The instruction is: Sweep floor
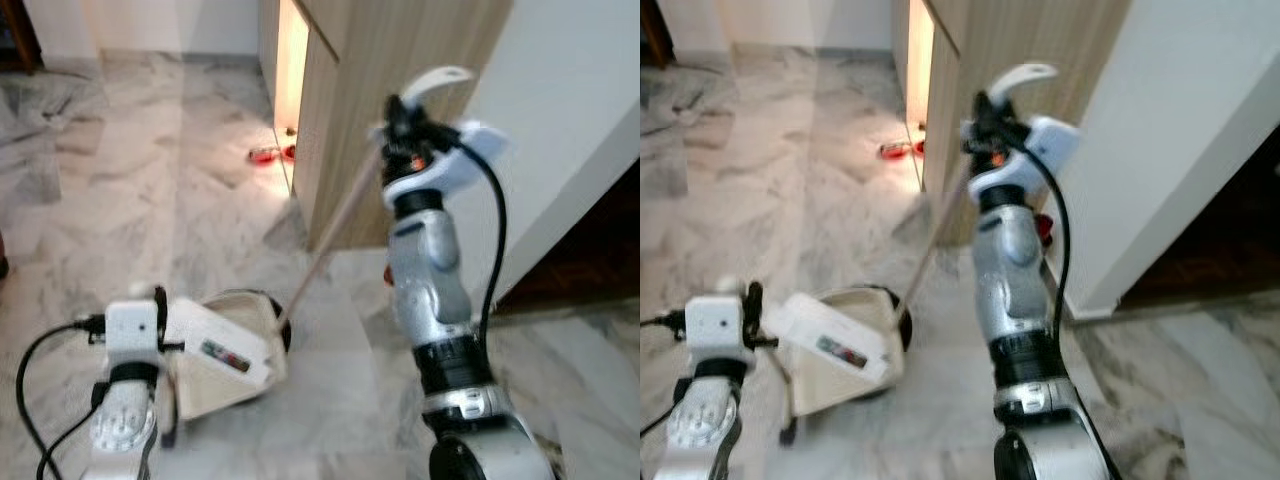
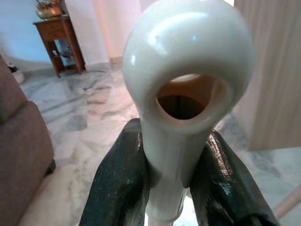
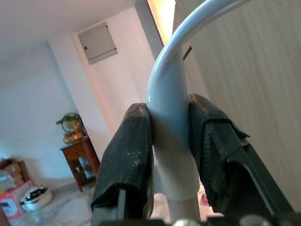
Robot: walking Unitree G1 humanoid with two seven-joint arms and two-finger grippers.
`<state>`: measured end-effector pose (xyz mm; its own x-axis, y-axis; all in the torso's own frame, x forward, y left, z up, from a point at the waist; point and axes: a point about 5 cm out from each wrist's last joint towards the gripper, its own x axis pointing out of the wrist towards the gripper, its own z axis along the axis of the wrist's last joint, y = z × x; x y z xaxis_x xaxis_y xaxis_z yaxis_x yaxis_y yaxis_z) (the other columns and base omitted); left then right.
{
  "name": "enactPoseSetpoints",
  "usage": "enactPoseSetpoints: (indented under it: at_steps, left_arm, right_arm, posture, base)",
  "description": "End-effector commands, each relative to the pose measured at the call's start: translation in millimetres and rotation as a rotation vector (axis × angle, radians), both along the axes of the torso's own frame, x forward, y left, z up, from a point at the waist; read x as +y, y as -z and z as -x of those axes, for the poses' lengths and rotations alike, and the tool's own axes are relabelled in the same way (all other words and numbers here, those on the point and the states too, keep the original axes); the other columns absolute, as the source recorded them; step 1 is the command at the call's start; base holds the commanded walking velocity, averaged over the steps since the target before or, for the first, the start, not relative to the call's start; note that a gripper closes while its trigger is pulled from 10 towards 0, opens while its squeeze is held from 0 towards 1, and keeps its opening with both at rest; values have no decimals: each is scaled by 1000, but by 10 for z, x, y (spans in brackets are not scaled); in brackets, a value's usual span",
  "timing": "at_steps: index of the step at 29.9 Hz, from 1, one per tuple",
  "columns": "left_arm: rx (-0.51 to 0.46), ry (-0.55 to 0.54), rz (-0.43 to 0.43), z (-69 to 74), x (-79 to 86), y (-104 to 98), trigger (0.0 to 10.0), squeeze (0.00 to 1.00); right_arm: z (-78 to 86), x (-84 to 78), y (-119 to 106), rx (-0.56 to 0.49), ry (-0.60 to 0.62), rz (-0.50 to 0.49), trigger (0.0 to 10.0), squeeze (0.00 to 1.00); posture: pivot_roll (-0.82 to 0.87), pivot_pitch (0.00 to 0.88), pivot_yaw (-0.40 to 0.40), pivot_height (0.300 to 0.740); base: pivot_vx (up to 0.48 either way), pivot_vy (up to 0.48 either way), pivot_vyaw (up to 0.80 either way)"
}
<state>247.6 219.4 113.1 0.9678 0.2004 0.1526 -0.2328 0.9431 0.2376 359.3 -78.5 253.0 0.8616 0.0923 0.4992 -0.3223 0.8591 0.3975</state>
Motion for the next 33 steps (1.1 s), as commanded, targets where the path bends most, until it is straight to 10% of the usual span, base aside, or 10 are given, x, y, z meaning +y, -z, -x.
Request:
enactPoseSetpoints:
  at_steps: [1, 19, 33]
  left_arm:
    - [-56, 31, -2, -31, -88, -109, 10000, 0]
    - [-73, 32, 6, -10, -108, -114, 10000, 0]
    - [-67, 32, 12, 9, -133, -92, 10000, 0]
  right_arm:
    - [30, -12, -145, -47, 7, -86, 10000, 0]
    - [35, -18, -209, -59, 8, -92, 10000, 0]
    - [161, 44, -497, -278, 105, 132, 10000, 0]
  posture:
    - [111, 32, -80, 740]
    - [106, 38, -87, 740]
    - [101, 44, -93, 740]
  base:
    - [349, 0, 0]
    - [74, 0, 0]
    - [0, 0, 0]
